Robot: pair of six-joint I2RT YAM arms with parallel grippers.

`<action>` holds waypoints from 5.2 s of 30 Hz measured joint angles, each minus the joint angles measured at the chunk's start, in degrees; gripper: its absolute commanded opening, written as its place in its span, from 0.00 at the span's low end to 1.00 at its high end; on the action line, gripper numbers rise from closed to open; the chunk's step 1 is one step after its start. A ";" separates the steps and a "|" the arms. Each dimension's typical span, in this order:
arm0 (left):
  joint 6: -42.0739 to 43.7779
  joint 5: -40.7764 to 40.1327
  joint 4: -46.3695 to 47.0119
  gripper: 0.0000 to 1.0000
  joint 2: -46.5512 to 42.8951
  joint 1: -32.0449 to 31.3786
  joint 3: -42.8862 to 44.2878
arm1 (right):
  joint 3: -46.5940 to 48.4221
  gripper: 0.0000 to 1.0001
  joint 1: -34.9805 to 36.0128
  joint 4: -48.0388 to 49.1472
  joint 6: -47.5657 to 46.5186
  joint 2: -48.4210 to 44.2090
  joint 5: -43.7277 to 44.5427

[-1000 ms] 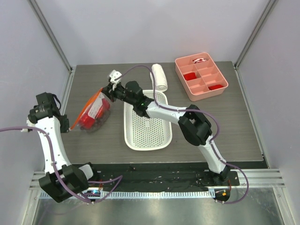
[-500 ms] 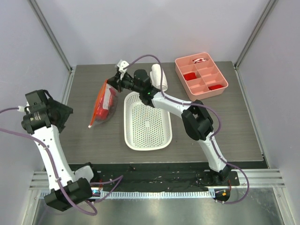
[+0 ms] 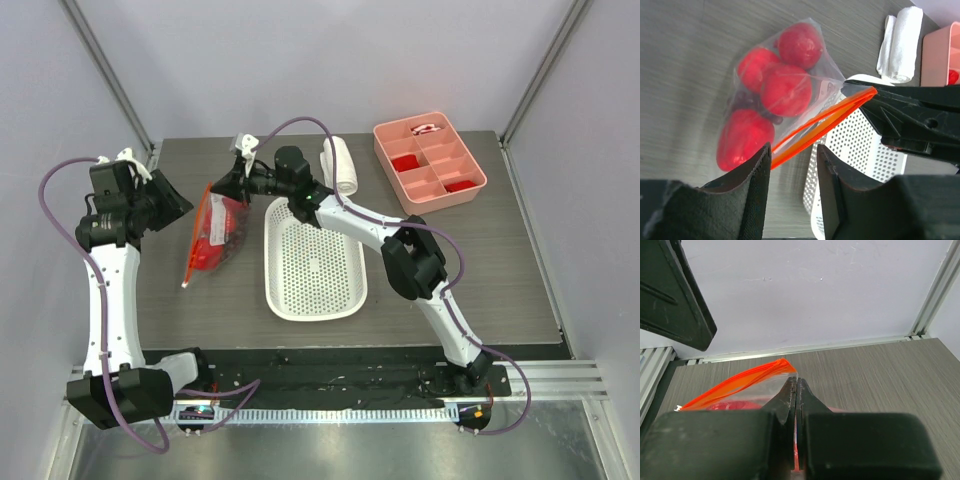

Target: Open the zip-top bag and remove the fake food

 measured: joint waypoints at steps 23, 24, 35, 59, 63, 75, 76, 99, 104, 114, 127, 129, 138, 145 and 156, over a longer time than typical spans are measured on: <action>4.76 3.56 6.97 0.41 2.43 -0.42 -8.50 | 4.57 0.01 -0.07 -1.46 1.92 2.93 -0.63; 4.68 3.23 6.95 0.41 2.16 -0.42 -9.03 | 4.57 0.01 -0.07 -1.44 1.95 2.97 -0.66; 4.48 0.83 6.54 0.39 2.89 -0.48 -9.86 | 4.68 0.01 -0.07 -1.46 2.21 3.02 -0.63; -13.40 -8.98 -1.53 0.00 -1.29 -2.14 -8.26 | 8.61 0.62 2.78 -35.78 21.42 -3.89 24.81; -15.41 -8.13 0.11 0.00 -1.86 -3.45 -10.01 | 8.61 0.47 2.80 -42.64 25.31 -8.50 25.86; -18.05 -3.78 5.57 0.00 -1.27 -6.47 -12.13 | 10.88 0.25 11.28 -52.70 27.12 -11.67 20.92; -18.21 -3.69 5.77 0.00 -1.38 -6.47 -12.13 | 10.08 0.24 12.52 -53.24 27.43 -11.67 20.52; -21.00 -1.97 7.69 0.00 -4.02 -6.47 -15.34 | 2.01 0.26 10.49 -53.07 30.27 -11.34 24.68; -21.33 -1.90 8.00 0.00 -4.44 -6.47 -15.50 | 6.23 0.32 10.49 -52.83 29.88 -8.90 24.76; -22.47 -1.92 8.07 0.00 -5.75 -6.47 -15.61 | 6.99 0.42 10.29 -53.86 28.55 -4.90 25.77; -22.47 -1.92 8.09 0.00 -6.64 -6.49 -16.63 | 5.22 0.68 9.99 -57.37 25.31 -4.90 28.26; -22.69 -1.90 8.24 0.00 -6.73 -6.49 -17.18 | 5.22 0.70 10.03 -57.53 24.59 -4.90 27.67; -25.11 -1.51 9.40 0.00 -6.91 -6.49 -19.23 | 0.57 0.80 11.72 -51.60 23.65 -4.70 25.18; -26.40 -4.44 9.66 0.00 -7.04 -6.29 -21.73 | -6.60 0.89 13.20 -41.51 23.76 -4.37 27.98; -30.56 -6.23 10.32 0.00 -10.36 -6.23 -24.87 | -12.13 0.69 14.60 -26.18 27.28 -3.32 35.60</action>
